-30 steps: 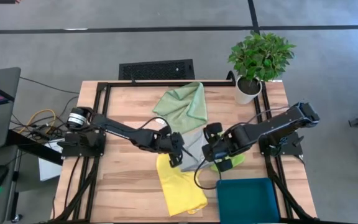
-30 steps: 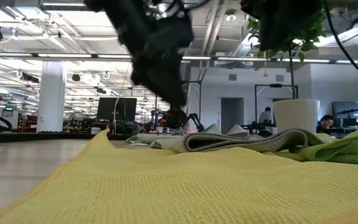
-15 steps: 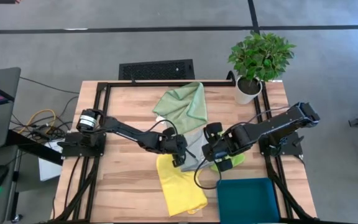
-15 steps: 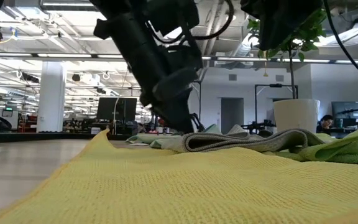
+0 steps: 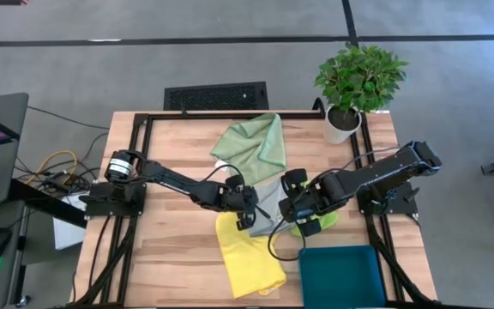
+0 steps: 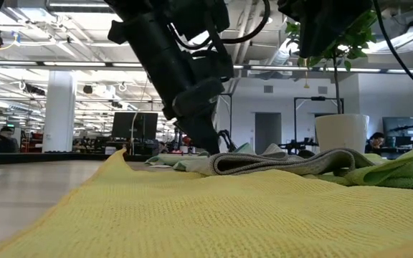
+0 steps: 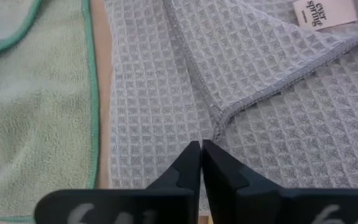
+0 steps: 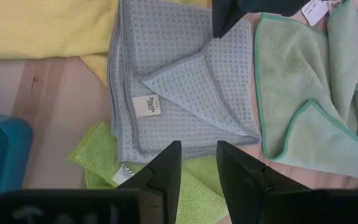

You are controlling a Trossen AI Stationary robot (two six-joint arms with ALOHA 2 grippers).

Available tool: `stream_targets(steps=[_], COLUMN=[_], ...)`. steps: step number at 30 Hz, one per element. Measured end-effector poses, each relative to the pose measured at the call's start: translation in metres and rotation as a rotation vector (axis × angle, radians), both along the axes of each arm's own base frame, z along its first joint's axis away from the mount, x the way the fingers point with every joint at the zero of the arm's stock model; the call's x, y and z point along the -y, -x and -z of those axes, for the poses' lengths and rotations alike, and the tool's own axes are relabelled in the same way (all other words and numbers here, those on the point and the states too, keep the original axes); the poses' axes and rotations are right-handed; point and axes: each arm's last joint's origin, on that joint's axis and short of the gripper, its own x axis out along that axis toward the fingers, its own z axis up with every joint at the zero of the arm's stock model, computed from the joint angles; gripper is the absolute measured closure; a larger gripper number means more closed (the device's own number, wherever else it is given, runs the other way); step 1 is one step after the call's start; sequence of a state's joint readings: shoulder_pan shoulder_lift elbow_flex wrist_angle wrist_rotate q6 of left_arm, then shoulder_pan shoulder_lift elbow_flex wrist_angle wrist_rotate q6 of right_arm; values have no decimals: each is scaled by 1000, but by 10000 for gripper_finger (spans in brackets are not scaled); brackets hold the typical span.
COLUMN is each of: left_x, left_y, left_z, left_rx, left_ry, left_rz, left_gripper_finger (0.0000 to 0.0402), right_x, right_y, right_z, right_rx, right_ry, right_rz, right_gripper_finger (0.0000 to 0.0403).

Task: Fold microfiber towels
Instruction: Fold the gray towel

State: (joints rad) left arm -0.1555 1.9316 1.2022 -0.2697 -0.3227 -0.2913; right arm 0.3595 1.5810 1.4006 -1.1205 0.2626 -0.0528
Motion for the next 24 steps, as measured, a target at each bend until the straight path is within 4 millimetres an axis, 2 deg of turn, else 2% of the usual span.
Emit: stream_targets(steps=[11, 19, 24], left_x=[3, -2, -3], left_y=[-15, -29, -39], left_z=[-11, -25, -16], left_rx=[173, 356, 404], left_ry=[55, 57, 77], left_rz=[113, 199, 249], left_gripper_finger=[401, 401, 401], right_x=[1, 10, 17], right_y=[2, 10, 16], right_z=[1, -9, -18], right_rx=[-25, 1, 21], right_ry=[15, 83, 78], right_rz=[2, 33, 51], right_gripper_finger=[278, 278, 278])
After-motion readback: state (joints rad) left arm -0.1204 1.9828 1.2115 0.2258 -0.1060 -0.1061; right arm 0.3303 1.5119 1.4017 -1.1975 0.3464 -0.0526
